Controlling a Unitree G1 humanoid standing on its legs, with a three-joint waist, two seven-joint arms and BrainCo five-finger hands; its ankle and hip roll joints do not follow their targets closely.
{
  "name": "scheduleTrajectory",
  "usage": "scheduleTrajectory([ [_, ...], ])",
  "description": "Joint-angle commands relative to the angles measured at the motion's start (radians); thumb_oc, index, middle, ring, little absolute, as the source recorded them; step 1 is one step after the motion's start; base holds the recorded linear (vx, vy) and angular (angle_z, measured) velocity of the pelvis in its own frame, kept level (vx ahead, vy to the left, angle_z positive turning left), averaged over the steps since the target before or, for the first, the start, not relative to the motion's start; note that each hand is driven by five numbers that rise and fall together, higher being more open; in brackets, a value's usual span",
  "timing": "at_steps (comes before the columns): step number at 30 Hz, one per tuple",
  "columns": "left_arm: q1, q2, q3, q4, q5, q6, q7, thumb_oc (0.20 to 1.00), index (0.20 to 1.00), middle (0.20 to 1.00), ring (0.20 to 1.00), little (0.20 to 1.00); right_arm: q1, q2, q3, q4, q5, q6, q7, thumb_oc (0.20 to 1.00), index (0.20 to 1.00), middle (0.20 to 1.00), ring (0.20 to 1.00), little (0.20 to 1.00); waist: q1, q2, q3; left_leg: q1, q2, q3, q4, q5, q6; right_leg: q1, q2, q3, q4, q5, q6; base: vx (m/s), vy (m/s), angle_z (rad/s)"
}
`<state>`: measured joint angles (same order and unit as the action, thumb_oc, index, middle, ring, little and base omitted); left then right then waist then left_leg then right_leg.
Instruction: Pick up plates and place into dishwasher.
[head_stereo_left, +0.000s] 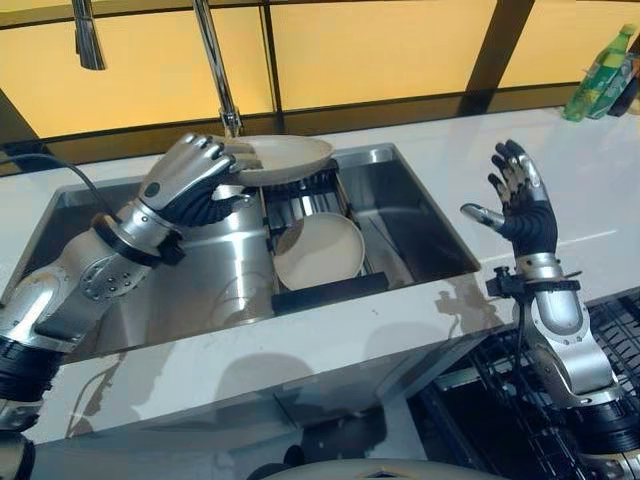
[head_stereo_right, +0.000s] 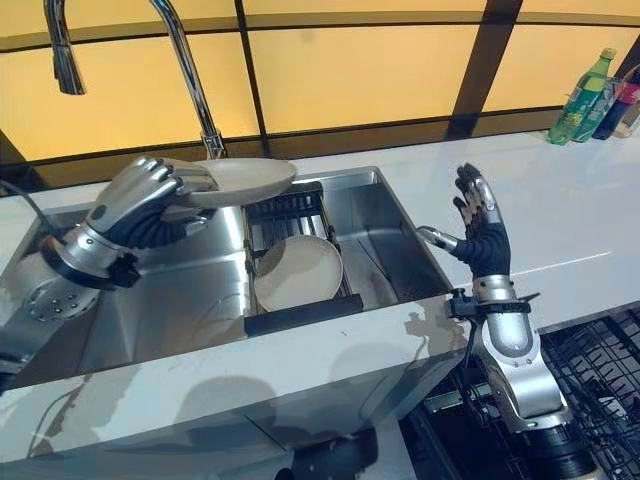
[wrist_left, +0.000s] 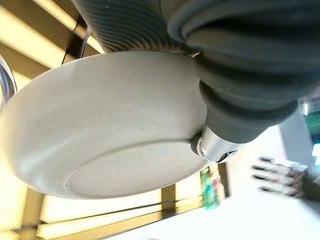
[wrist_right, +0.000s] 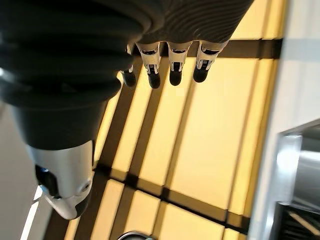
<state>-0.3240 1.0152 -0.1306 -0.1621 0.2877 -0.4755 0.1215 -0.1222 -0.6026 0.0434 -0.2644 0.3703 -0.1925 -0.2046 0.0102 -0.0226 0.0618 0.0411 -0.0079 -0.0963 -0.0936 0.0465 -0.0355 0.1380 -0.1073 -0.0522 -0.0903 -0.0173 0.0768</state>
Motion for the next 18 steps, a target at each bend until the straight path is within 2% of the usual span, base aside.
scheduleTrajectory([
  [1, -0.043, -0.060, 0.038, -0.015, -0.252, 0.027, -0.132, 0.200, 0.200, 0.200, 0.200, 0.200, -0.086, -0.052, 0.009, -0.046, -0.060, -0.050, 0.022, 1.000, 1.000, 1.000, 1.000, 1.000, 0.036, 0.002, -0.122, 0.039, 0.094, 0.020, 0.018, -0.104, -0.067, -0.122, -0.122, 0.006, 0.040, 0.059, 0.146, 0.00, 0.000, 0.00],
  [5, -0.057, -0.120, 0.011, -0.050, -0.468, 0.057, -0.324, 0.200, 0.200, 0.200, 0.200, 0.200, -0.115, -0.043, 0.020, -0.070, -0.088, -0.041, 0.060, 1.000, 1.000, 1.000, 1.000, 1.000, 0.036, 0.002, -0.125, 0.035, 0.090, 0.017, 0.020, -0.100, -0.064, -0.124, -0.120, 0.012, 0.042, 0.060, 0.143, -0.01, 0.000, 0.01],
  [8, -0.079, -0.155, -0.018, -0.070, -0.583, 0.078, -0.420, 0.200, 0.200, 0.200, 0.200, 0.200, -0.145, -0.042, 0.046, -0.063, -0.110, -0.031, 0.075, 1.000, 1.000, 1.000, 1.000, 1.000, 0.036, 0.005, -0.124, 0.042, 0.088, 0.015, 0.021, -0.107, -0.062, -0.115, -0.118, 0.014, 0.039, 0.055, 0.141, -0.01, 0.001, 0.00],
  [13, -0.110, -0.191, -0.046, -0.107, -0.662, 0.120, -0.481, 0.200, 0.200, 0.200, 0.200, 0.200, -0.173, -0.050, 0.080, -0.077, -0.127, -0.016, 0.129, 1.000, 1.000, 1.000, 1.000, 1.000, 0.036, 0.004, -0.127, 0.043, 0.083, 0.013, 0.024, -0.110, -0.057, -0.110, -0.118, 0.018, 0.040, 0.052, 0.138, 0.00, 0.000, 0.00],
  [18, -0.134, -0.211, -0.067, -0.136, -0.750, 0.166, -0.535, 0.200, 0.200, 0.200, 0.200, 0.200, -0.216, -0.072, 0.133, -0.118, -0.095, -0.026, 0.255, 1.000, 1.000, 1.000, 1.000, 1.000, 0.040, -0.001, -0.130, 0.041, 0.074, 0.007, 0.027, -0.111, -0.053, -0.106, -0.119, 0.022, 0.037, 0.052, 0.137, 0.00, 0.000, 0.00],
])
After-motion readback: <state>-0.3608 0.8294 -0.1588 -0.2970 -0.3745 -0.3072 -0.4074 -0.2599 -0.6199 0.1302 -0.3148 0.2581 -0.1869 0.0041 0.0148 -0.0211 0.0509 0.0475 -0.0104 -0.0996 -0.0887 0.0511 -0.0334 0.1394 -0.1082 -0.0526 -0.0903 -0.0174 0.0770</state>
